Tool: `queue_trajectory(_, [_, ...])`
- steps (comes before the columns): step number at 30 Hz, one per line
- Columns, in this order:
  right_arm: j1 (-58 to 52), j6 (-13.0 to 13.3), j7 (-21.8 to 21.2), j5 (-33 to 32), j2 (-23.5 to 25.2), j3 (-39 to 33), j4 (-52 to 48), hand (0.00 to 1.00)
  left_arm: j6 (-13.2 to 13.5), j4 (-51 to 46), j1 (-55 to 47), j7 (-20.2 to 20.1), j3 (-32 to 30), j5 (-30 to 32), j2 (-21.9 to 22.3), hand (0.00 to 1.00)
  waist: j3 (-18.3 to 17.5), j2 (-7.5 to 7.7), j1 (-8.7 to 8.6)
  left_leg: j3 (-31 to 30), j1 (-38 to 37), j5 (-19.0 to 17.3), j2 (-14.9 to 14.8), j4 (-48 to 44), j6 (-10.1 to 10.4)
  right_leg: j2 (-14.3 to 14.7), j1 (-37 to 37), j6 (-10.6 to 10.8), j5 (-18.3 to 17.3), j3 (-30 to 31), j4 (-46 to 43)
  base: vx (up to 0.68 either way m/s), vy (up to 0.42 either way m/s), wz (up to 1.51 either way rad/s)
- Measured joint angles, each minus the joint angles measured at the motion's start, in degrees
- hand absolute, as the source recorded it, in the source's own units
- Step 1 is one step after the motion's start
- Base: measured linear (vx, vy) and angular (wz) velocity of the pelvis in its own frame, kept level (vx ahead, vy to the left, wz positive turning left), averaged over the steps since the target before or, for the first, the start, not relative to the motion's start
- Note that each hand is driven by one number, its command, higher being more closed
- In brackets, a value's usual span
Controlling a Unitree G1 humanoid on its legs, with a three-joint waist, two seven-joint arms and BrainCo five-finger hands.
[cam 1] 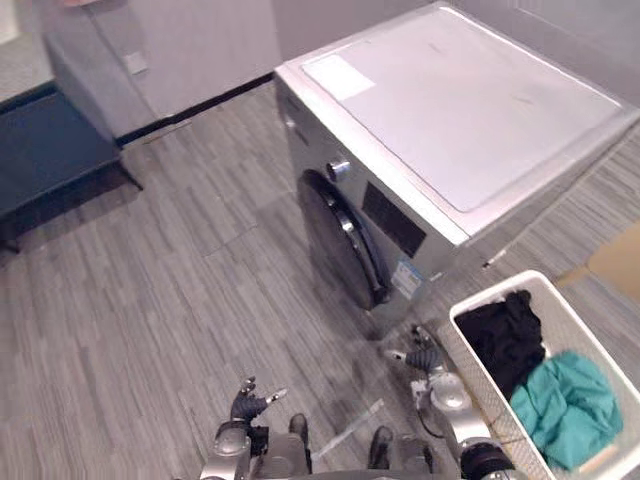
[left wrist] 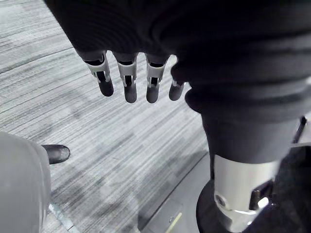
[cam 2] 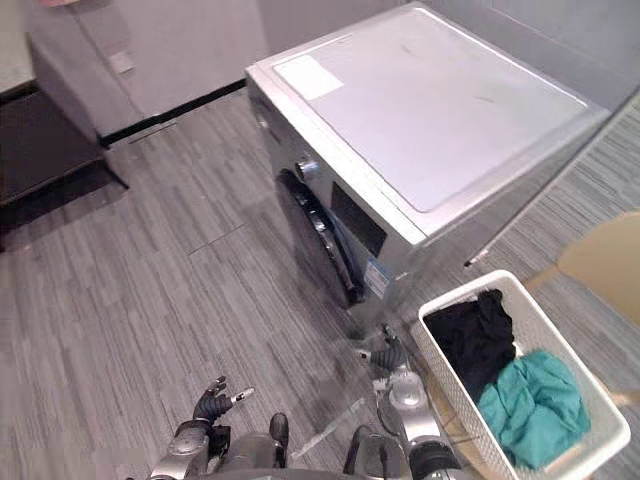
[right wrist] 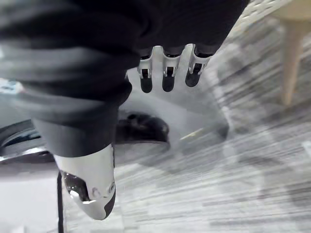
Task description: Pick up the laundry basket with both hands and put the clothes into the washing machine.
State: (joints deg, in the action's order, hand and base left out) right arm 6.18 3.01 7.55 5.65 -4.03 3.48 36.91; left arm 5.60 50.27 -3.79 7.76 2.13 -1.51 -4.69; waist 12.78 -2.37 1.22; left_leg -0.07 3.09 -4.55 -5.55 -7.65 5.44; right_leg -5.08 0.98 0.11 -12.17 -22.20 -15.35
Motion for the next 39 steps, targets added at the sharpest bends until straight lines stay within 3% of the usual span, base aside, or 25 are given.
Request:
queue_trajectory(7, [6.42,0.46,1.69,0.74,-1.00,-0.77,-0.16,0.00,0.67,-1.26,-1.40,-0.01,0.00,0.01,0.08,0.00,0.90,-0.72,1.42,-2.97,2.92,5.30,1.57,1.75,-0.67,-0.07,-1.38,0.44,3.76,-3.57,4.84,0.00,0.003,0.44])
queue_trajectory(10, [13.00,0.48,4.52,0.55,-2.55,-4.48,-0.04,0.00,1.30,-2.12,-1.39,0.04,-0.13,-0.06,0.12,0.00,3.16,-3.18,2.25,-4.33,6.37,5.53,1.87,1.71,-0.91,-0.08,1.08,0.49,3.84,-4.74,4.80,-0.12,0.046,0.36])
queue_trajectory(14, [20.41,0.52,9.46,-1.21,-7.32,-9.49,1.26,0.00,2.14,-4.74,-1.23,0.77,-0.17,-0.19,0.11,0.00,6.88,-5.63,3.72,-6.18,11.57,8.89,3.51,2.26,-0.68,-1.49,5.40,0.42,3.83,-6.16,3.97,-0.17,0.060,0.34])
queue_trajectory(22, [27.98,0.86,12.22,-5.14,-12.14,-9.92,7.00,0.00,2.59,-4.87,-1.00,1.46,-0.40,-1.57,-0.14,0.00,8.57,-6.26,5.44,-5.91,14.72,11.19,4.70,7.46,-1.97,-5.06,14.65,1.11,2.06,-5.02,-4.81,-0.19,0.062,0.02])
queue_trajectory(29, [30.65,0.46,13.72,-7.27,-12.01,0.50,7.03,0.00,3.68,-5.57,1.13,2.34,0.06,-3.07,-0.34,0.00,9.20,-5.46,5.64,-6.64,16.37,12.50,4.36,7.45,-1.17,-4.84,17.39,1.17,2.00,-4.59,-6.70,-0.06,-0.048,-0.09])
queue_trajectory(32, [31.37,-0.97,13.99,-7.20,-10.45,7.76,6.52,0.00,3.77,-7.56,1.63,2.47,0.02,-3.41,-0.42,0.00,9.14,-5.45,5.66,-8.64,17.21,12.53,3.96,6.54,-0.98,-3.49,16.94,1.03,1.83,-5.85,-6.80,-0.08,-0.108,0.01])
queue_trajectory(34, [32.70,-1.89,13.72,-7.19,-8.19,12.90,6.51,0.00,3.87,-8.27,2.63,2.52,0.09,-3.45,-0.43,0.00,9.09,-5.56,5.94,-11.22,17.10,11.27,3.05,7.43,1.29,-2.57,15.73,0.95,1.94,-8.49,-5.05,-0.08,-0.157,0.26])
queue_trajectory(35, [34.97,-2.16,11.65,-6.73,-6.52,16.29,6.38,0.00,3.81,-8.18,4.16,2.52,0.57,-3.48,-0.56,0.00,9.09,-5.42,6.58,-11.44,17.16,8.26,2.25,9.07,5.21,-2.19,14.69,-0.06,3.36,-11.32,-1.90,-0.07,-0.113,0.43])
queue_trajectory(36, [36.64,-2.14,9.77,-6.22,-6.23,18.18,5.53,0.00,3.72,-8.07,5.43,2.50,1.24,-3.50,-0.47,0.00,9.18,-5.24,7.44,-11.62,17.27,8.07,2.58,8.54,5.03,-2.46,14.62,-1.18,4.01,-12.16,-0.55,-0.10,-0.136,0.62])
queue_trajectory(37, [40.78,-2.57,8.30,-5.84,-5.17,19.65,4.84,0.00,3.77,-8.35,7.72,2.45,2.78,-3.53,0.01,0.00,9.82,-5.46,9.49,-11.24,18.69,8.98,3.91,4.51,3.44,-3.56,14.89,-1.49,3.99,-12.90,-0.52,-0.08,-0.111,0.54])
queue_trajectory(39, [47.50,-0.70,5.52,-4.98,-2.27,22.96,2.95,0.00,4.03,-10.81,7.46,2.51,2.90,-3.61,0.27,0.00,9.95,-6.72,10.97,-10.75,17.20,10.36,4.13,1.40,0.98,-3.73,15.14,-2.03,2.04,-14.37,-3.33,0.02,-0.108,0.61])
